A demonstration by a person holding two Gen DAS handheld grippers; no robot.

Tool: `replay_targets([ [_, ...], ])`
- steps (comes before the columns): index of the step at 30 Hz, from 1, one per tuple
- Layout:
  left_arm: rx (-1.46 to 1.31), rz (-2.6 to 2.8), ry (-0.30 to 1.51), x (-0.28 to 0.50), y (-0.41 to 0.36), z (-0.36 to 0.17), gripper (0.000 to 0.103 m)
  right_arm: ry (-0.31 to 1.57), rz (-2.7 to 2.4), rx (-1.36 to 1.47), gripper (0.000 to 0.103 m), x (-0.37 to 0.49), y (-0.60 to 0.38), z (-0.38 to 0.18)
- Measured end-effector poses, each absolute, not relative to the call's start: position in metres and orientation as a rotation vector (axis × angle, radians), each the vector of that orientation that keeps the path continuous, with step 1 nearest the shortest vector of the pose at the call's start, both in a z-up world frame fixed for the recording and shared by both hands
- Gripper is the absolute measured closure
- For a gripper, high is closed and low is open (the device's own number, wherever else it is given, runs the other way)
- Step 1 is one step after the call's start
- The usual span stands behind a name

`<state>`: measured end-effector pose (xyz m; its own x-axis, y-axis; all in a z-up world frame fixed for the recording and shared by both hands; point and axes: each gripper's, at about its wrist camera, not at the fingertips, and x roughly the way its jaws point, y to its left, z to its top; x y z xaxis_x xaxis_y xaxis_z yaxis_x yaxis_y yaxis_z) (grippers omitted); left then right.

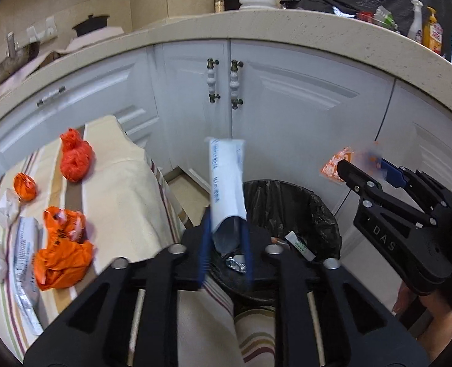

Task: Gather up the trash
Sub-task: 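Carry the snack bag and tube over the bin and open both tools, then move both open tools back over the table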

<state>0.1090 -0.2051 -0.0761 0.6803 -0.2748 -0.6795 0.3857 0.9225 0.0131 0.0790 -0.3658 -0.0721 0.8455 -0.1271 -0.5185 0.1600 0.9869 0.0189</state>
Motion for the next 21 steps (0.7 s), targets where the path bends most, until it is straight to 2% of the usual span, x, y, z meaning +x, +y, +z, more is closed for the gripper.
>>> replay_targets([
  [8,0.138,-0.377,0.741,0.11,-0.208,-0.077,0.06,0.559,-0.158,0.079,0.055,0.08,-0.368,-0.078],
  [11,0.129,-0.37,0.736,0.109,-0.201,-0.073,0.058,0.56,-0.159,0.082,0.054,0.077,-0.366,-0.076],
  [14,0.111,-0.357,0.723,0.107,-0.186,-0.065,0.052,0.558,-0.155,0.086,0.052,0.075,-0.361,-0.072],
  [21,0.088,-0.275,0.683,0.095,-0.132,-0.049,0.05,0.538,-0.083,0.085,0.051,0.072,-0.326,-0.055],
])
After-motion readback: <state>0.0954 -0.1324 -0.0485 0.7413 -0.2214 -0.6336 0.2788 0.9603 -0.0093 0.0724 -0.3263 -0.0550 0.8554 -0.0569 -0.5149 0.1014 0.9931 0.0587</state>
